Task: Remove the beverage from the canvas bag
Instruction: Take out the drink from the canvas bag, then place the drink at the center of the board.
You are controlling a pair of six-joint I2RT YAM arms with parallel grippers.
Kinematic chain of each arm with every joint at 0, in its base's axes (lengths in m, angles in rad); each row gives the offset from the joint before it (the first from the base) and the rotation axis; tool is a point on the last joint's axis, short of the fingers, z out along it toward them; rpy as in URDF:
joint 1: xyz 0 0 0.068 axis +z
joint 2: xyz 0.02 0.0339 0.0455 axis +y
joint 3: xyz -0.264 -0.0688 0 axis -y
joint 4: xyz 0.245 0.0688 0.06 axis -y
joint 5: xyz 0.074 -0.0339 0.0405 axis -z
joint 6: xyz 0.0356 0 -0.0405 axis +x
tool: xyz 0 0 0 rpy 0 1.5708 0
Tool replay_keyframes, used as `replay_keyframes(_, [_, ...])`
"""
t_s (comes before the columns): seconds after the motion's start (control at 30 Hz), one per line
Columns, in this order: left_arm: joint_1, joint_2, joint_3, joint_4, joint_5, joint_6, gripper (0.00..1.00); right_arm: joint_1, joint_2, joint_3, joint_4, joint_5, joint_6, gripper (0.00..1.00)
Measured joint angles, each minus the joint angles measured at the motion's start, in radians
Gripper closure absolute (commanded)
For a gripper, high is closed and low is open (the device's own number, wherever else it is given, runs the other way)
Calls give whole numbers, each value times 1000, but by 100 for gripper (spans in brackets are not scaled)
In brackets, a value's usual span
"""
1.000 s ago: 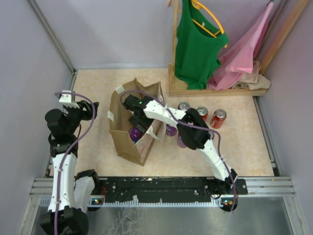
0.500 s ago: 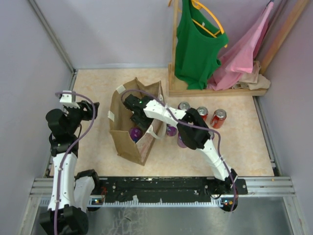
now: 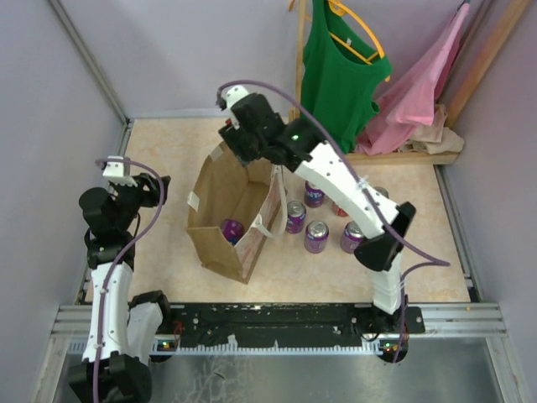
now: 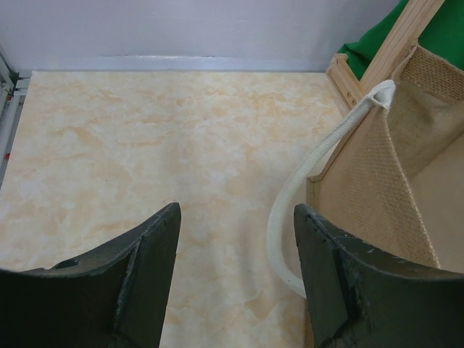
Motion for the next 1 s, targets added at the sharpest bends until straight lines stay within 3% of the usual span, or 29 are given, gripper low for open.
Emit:
replay_keyframes(0.17, [-2, 0, -1, 0, -1, 2, 30, 0, -132, 39, 3, 27, -7, 100])
replay_keyframes(0.37, [-3, 0, -1, 0, -1, 2, 30, -1, -151, -18, 11, 43, -6, 100])
replay_keyframes(0.47, [-3, 0, -2, 0, -1, 2, 30, -1, -189, -180, 85, 44, -6, 100])
replay_keyframes(0.67, [-6, 2, -3, 1, 0, 3, 31, 0, -403, -666, 360, 34, -3, 100])
replay_keyframes(0.83, [-13, 6, -3, 3, 3, 1, 31, -1, -636, -882, 558, 26, 2, 100])
replay_keyframes(1.0, [-17, 6, -3, 11, 11, 3, 31, -1, -872, -1067, 880, -7, -8, 100])
